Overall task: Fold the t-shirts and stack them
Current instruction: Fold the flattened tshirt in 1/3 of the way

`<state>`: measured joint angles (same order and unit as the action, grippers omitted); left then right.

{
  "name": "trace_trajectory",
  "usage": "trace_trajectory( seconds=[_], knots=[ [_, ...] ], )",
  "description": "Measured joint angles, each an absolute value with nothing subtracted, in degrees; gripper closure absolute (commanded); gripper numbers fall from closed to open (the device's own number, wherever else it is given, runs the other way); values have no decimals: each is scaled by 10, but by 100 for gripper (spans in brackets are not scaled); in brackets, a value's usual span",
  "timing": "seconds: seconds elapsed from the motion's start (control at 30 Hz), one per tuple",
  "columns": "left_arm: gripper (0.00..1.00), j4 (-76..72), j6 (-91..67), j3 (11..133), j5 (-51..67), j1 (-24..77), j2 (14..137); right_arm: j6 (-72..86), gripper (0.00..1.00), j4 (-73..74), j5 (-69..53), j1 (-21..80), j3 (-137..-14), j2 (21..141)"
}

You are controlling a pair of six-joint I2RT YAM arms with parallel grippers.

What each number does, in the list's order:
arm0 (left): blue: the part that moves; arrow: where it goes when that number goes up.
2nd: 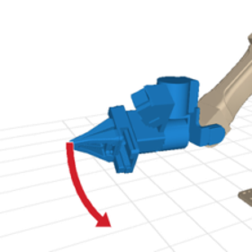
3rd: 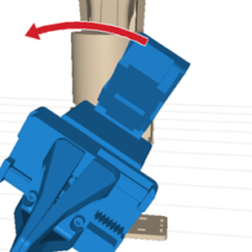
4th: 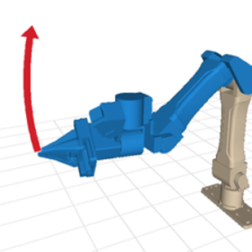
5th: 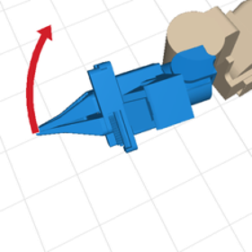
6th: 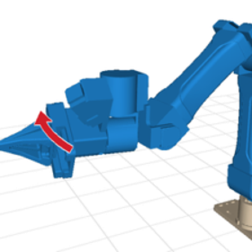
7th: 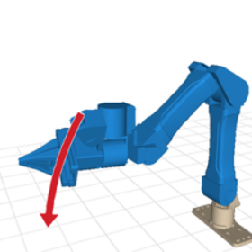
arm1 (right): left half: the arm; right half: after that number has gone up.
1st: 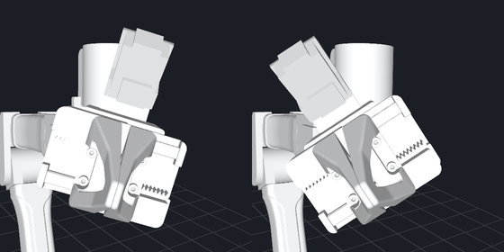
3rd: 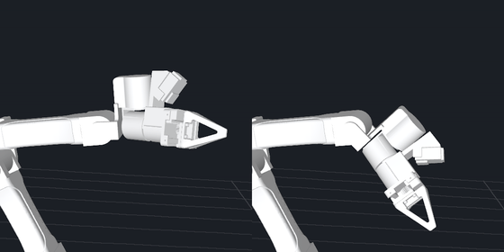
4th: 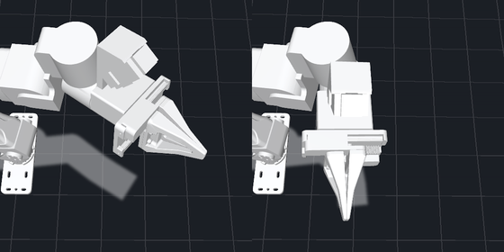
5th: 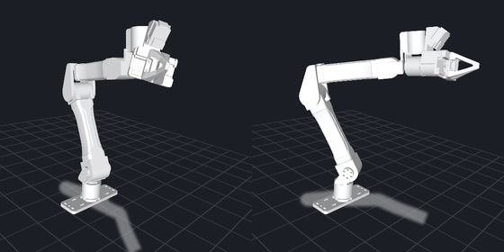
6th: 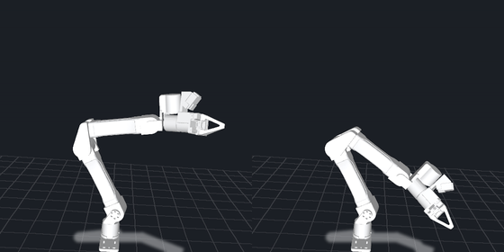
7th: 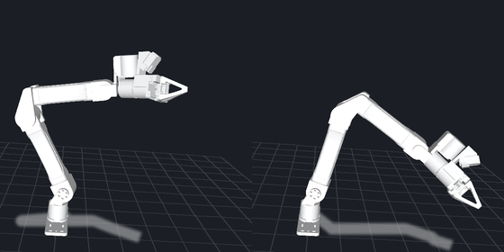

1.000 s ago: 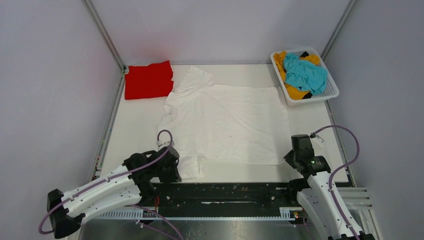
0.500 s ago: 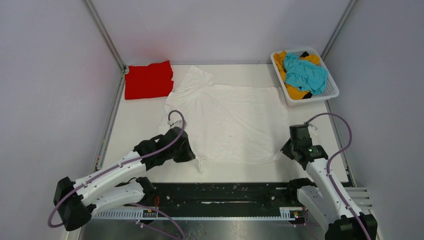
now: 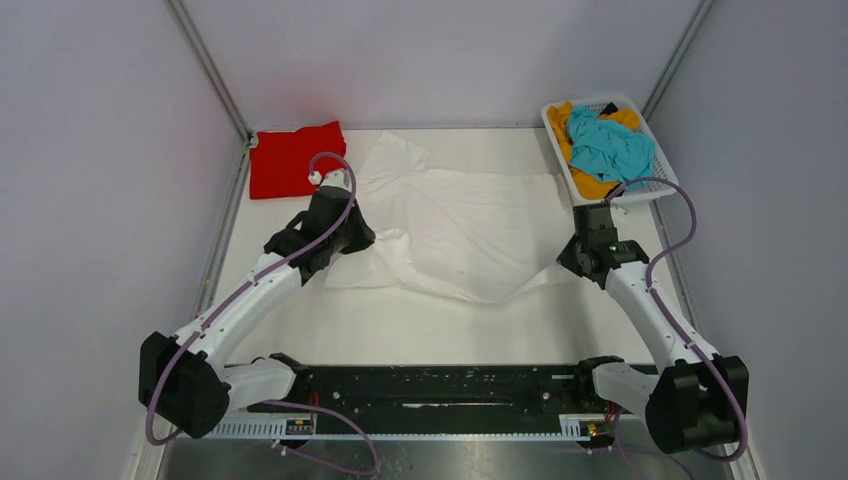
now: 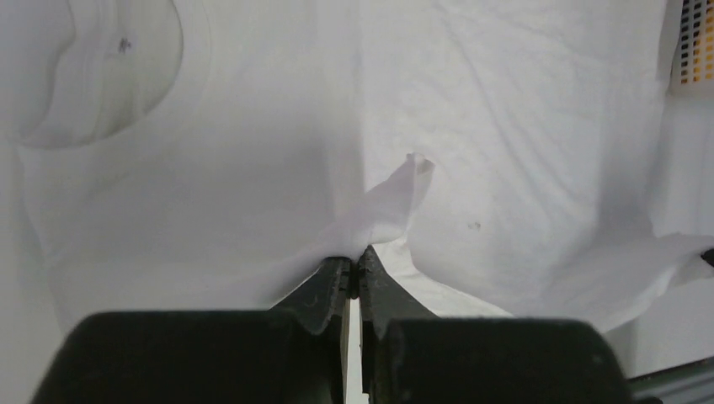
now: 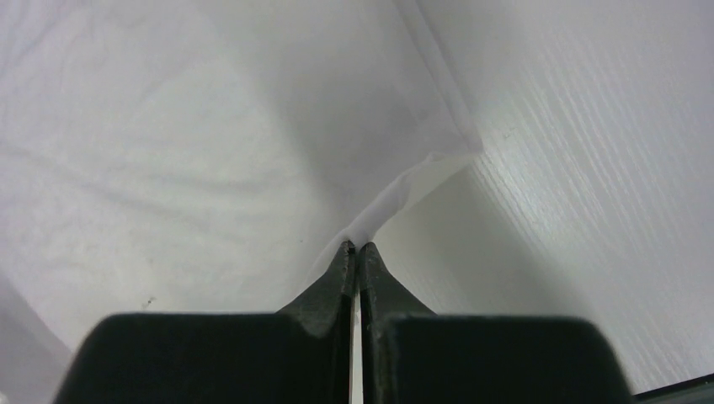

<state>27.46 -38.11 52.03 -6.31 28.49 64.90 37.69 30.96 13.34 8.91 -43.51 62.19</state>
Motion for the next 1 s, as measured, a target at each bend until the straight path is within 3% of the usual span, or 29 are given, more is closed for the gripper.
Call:
trace_trajectory(
  seconds=[0.67, 0.8, 0.87, 0.93, 0.97, 1.0],
  knots=[
    [100, 194, -269, 657, -28, 184, 873, 369, 100, 292, 171, 68, -580, 822],
    [98, 182, -264, 680, -22, 171, 929, 375, 88, 293, 176, 61, -590, 848],
    [82, 180, -263, 691, -18, 165, 956, 377, 82, 292, 181, 58, -602, 867],
    [46, 179, -260, 704, -16, 159, 979, 379, 59, 293, 183, 56, -618, 887],
    [34, 181, -257, 714, -15, 156, 991, 382, 49, 294, 185, 55, -624, 895],
    [12, 181, -259, 726, -14, 154, 1003, 384, 41, 294, 186, 54, -630, 902]
  ],
)
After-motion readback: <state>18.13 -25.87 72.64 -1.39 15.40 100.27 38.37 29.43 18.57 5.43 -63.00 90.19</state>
